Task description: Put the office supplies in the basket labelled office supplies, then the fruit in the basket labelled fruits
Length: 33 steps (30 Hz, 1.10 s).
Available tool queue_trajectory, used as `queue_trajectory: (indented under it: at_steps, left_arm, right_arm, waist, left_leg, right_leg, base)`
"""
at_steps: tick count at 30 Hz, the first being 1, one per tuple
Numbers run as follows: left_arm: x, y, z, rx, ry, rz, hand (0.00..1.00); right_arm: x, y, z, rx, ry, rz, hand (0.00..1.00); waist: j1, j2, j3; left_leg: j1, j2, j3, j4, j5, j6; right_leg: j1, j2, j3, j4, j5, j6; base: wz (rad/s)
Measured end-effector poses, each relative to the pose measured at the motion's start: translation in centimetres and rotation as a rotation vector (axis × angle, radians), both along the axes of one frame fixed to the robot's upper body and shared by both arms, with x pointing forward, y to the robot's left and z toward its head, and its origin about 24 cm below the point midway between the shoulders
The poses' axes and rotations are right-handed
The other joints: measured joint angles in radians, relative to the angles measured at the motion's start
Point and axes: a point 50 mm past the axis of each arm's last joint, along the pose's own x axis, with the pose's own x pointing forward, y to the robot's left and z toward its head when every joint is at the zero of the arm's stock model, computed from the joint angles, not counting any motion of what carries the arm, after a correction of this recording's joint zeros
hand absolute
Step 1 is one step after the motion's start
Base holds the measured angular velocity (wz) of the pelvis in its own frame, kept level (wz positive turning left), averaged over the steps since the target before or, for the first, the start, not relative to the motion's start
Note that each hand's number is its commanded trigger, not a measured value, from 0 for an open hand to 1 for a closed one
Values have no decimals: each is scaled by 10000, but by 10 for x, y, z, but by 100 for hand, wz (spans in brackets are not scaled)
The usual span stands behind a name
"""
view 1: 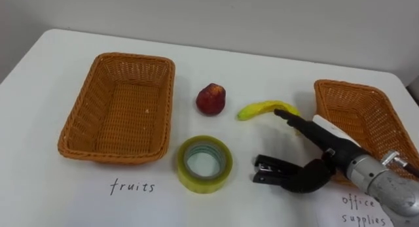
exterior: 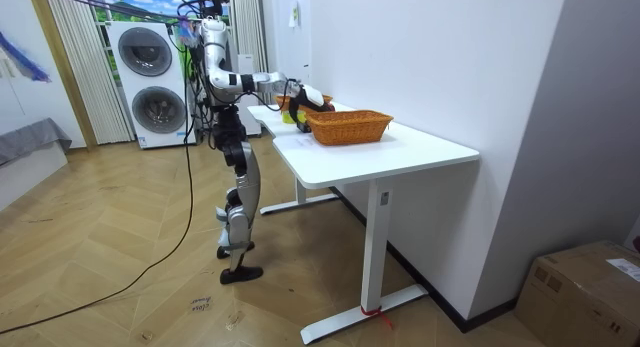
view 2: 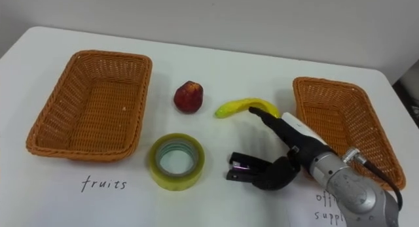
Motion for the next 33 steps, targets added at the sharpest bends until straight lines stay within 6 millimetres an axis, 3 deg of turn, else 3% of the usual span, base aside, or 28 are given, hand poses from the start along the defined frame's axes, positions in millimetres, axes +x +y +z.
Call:
queue_trajectory:
  at_steps: [12, 33]
  left_arm:
    - [5, -1, 3, 27, -315, -206, 0]
    - [7, -2, 4, 8, -447, -308, 0]
  right_arm:
    - [-5, 12, -15, -1048, 1315, 790, 0]
    - [-6, 11, -17, -1205, 1545, 789, 0]
  waist:
    - [70, 164, -59]
    - [118, -21, -51]
  left_leg:
    - [-80, 21, -28, 16, 2, -3]
    - [-116, 9, -68, 34, 2, -3]
  right_leg:
    - [-50, -57, -111, -25, 20, -12]
    - [-50, -65, -173, -37, 25, -9]
  base:
    - [1]
    - [0]
